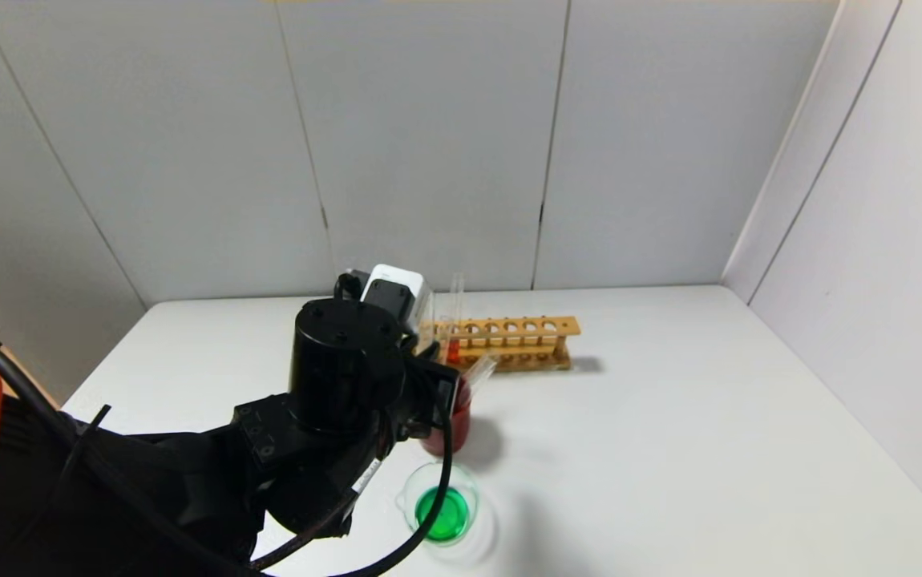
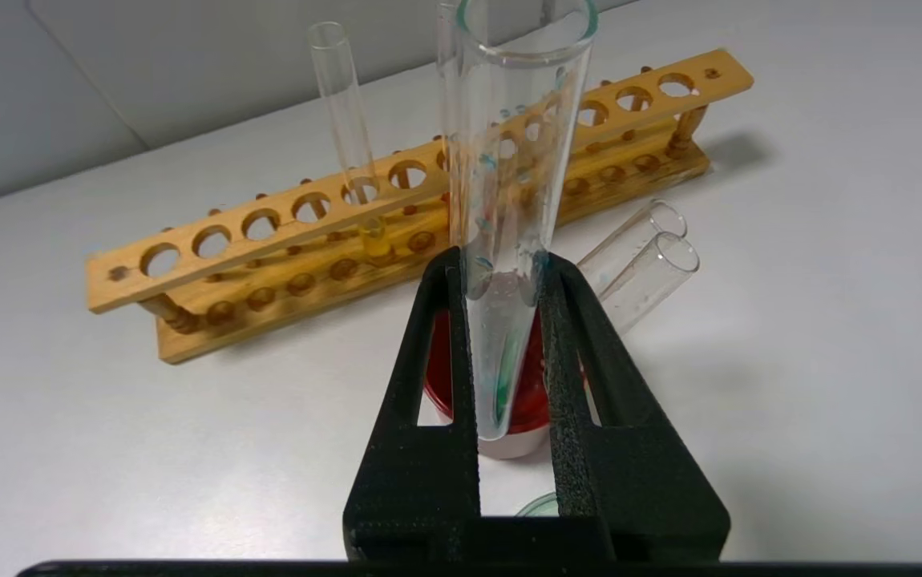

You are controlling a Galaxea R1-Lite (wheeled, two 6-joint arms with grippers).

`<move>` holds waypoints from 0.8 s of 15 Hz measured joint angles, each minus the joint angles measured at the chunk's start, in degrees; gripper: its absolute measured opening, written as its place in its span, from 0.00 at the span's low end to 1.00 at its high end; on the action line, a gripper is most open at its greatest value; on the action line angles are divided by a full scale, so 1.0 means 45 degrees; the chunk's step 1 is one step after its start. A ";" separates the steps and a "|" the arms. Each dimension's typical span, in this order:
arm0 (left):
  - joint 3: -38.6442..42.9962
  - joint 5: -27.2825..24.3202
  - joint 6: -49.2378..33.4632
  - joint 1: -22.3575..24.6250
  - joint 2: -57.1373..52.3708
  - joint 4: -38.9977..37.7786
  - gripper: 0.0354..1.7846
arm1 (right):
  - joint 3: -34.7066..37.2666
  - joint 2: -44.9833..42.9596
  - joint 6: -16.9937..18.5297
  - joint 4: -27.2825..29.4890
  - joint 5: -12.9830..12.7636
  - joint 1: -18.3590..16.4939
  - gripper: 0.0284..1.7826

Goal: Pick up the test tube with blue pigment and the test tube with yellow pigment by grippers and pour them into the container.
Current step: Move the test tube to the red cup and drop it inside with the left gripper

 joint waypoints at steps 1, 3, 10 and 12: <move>-0.0051 -0.0054 -0.0152 0.0195 0.0133 -0.0087 0.15 | 0.0000 0.0000 0.0005 0.0000 0.0000 0.0000 0.98; -0.0330 -0.0116 -0.0190 0.0526 0.0545 -0.0664 0.15 | 0.0000 0.0000 0.0005 0.0000 0.0000 0.0000 0.98; -0.0490 -0.0569 -0.0206 0.0905 0.1726 -0.1476 0.15 | 0.0000 0.0000 0.0000 0.0005 0.0000 0.0000 0.98; -0.0214 -0.0569 -0.0219 0.0932 0.1867 -0.1685 0.15 | 0.0000 0.0000 0.0000 0.0005 0.0000 0.0000 0.98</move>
